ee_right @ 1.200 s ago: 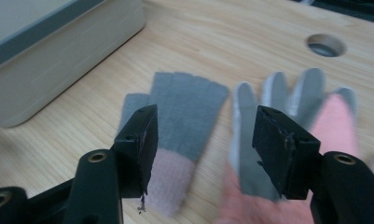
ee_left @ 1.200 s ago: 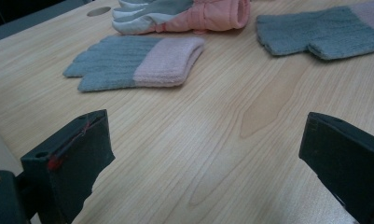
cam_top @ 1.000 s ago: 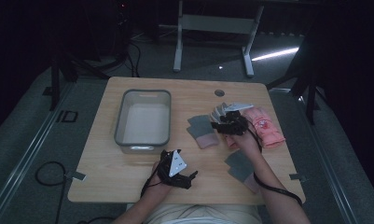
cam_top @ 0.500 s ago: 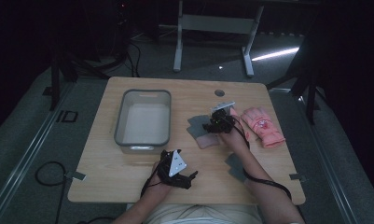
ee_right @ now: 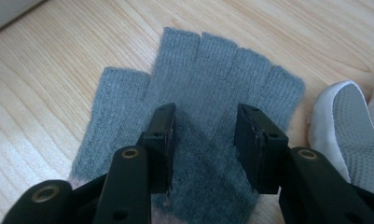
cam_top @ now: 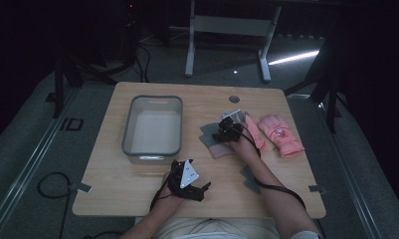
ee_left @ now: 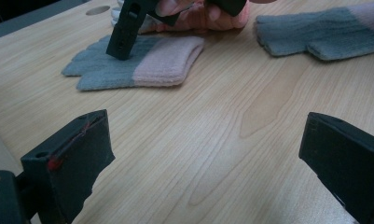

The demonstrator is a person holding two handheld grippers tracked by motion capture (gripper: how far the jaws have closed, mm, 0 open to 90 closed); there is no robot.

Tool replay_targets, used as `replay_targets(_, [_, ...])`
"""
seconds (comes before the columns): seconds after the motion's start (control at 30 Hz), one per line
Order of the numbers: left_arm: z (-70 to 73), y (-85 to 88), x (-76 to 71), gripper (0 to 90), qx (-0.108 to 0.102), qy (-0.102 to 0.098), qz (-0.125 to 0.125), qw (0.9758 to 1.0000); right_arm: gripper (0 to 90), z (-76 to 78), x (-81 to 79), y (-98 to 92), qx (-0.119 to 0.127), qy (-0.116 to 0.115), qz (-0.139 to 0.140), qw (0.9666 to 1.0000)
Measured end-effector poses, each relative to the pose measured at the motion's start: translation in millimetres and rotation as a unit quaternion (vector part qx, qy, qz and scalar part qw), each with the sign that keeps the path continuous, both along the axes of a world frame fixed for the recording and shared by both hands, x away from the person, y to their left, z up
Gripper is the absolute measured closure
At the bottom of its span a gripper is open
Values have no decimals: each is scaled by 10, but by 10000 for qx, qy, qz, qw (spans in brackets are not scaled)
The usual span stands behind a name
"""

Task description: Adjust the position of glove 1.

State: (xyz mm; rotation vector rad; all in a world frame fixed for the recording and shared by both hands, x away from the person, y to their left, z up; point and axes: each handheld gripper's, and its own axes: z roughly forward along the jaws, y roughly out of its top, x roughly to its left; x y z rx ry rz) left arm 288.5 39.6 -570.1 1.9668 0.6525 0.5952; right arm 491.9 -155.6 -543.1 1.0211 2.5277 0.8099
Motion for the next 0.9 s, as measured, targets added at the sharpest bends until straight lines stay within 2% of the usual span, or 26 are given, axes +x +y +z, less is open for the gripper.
replay_targets(0.1, [0, 1, 1, 20, -2, 3, -7, 10000, 625, 11, 29, 4, 0, 177, -26, 9998])
replay_targets(0.27, [0, -4, -2, 20, 23, -7, -36, 10000, 769, 23, 26, 55, -81, 211, -82, 9997])
replay_targets(0.37, [0, -11, 1, 21, 54, 6, -7, 10000, 798, 31, 17, 85, -80, 260, -179, 9995])
replay_targets(0.43, [0, -13, -2, 26, 70, -18, -5, 10000, 810, 47, 28, 90, -34, 403, -194, 9990])
replay_targets(0.5, [0, -9, -7, 26, 43, -36, 1, 10000, 841, 90, 31, 92, -44, 521, -240, 9983])
replay_targets(0.53, [0, -4, -6, 26, 30, -32, -1, 10000, 845, 132, 13, 90, -28, 504, -283, 9983])
replay_targets(0.63, [1, 0, 1, 26, -1, 1, 11, 10000, 849, 299, -82, 62, 260, 470, -358, 9979])
replay_targets(0.77, [-1, -10, -2, 26, 25, -5, 51, 10000, 851, 529, -311, 18, 553, 237, -471, 9971])
replay_targets(0.9, [2, 4, 5, 26, -22, 17, 46, 10000, 851, 728, -602, -65, 983, 22, -692, 9927])
